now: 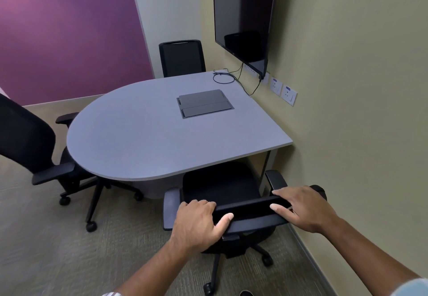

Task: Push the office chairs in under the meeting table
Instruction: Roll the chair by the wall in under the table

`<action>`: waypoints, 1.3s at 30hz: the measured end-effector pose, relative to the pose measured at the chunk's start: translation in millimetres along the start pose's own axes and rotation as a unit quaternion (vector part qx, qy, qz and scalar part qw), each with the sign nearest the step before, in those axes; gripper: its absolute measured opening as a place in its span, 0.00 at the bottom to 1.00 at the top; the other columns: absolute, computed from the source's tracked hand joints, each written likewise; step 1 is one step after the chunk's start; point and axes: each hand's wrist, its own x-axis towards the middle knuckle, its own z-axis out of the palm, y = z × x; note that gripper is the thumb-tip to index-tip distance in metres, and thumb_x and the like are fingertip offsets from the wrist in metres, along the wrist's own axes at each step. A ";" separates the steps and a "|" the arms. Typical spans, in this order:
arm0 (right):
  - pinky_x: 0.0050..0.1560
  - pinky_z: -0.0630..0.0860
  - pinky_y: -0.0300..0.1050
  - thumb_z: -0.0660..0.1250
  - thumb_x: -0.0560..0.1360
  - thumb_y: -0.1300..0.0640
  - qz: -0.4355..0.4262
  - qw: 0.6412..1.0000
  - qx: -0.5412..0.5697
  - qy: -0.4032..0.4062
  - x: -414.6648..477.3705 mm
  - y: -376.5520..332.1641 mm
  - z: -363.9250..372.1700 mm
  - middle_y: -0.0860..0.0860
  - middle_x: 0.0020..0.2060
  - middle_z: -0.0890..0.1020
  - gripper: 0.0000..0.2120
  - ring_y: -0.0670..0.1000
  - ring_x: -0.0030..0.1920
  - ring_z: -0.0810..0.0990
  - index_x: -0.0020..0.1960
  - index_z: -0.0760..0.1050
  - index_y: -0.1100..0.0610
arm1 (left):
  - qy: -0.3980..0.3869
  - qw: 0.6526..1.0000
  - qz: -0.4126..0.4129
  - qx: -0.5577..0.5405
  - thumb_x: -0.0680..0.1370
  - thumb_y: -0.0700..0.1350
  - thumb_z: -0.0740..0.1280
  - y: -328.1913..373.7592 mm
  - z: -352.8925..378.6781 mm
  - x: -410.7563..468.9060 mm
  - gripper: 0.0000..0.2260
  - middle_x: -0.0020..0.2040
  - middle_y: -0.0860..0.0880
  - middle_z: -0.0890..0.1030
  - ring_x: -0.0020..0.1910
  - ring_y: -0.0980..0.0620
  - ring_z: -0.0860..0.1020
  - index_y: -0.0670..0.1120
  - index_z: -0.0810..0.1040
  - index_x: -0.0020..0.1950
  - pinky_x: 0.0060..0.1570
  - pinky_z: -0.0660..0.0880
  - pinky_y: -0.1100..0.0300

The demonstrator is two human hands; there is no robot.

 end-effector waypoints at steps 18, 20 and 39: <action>0.68 0.77 0.52 0.40 0.78 0.20 -0.014 1.000 -0.007 -0.017 85.9 36.2 -2.5 0.44 0.66 0.85 0.47 0.48 0.66 0.82 0.73 0.79 0.48 | 0.024 1.000 -0.008 -0.019 0.83 0.74 0.48 -16.0 3.1 79.7 0.31 0.36 0.54 0.77 0.37 0.54 0.76 0.53 0.77 0.42 0.43 0.72 0.53; 0.67 0.77 0.52 0.39 0.78 0.19 -0.019 1.000 -0.011 -0.014 96.5 41.6 -2.0 0.44 0.66 0.85 0.47 0.48 0.66 0.82 0.73 0.79 0.48 | 0.028 0.999 -0.009 -0.020 0.82 0.74 0.48 -17.3 2.4 89.9 0.31 0.35 0.54 0.77 0.36 0.54 0.76 0.52 0.77 0.41 0.41 0.69 0.54; 0.54 0.81 0.57 0.44 0.80 0.21 -0.067 0.997 -0.014 0.039 197.1 85.0 6.5 0.46 0.50 0.88 0.41 0.52 0.50 0.85 0.57 0.83 0.51 | 0.040 0.998 -0.041 -0.017 0.82 0.74 0.49 -41.4 12.8 183.2 0.31 0.36 0.53 0.79 0.36 0.53 0.77 0.52 0.80 0.44 0.41 0.74 0.52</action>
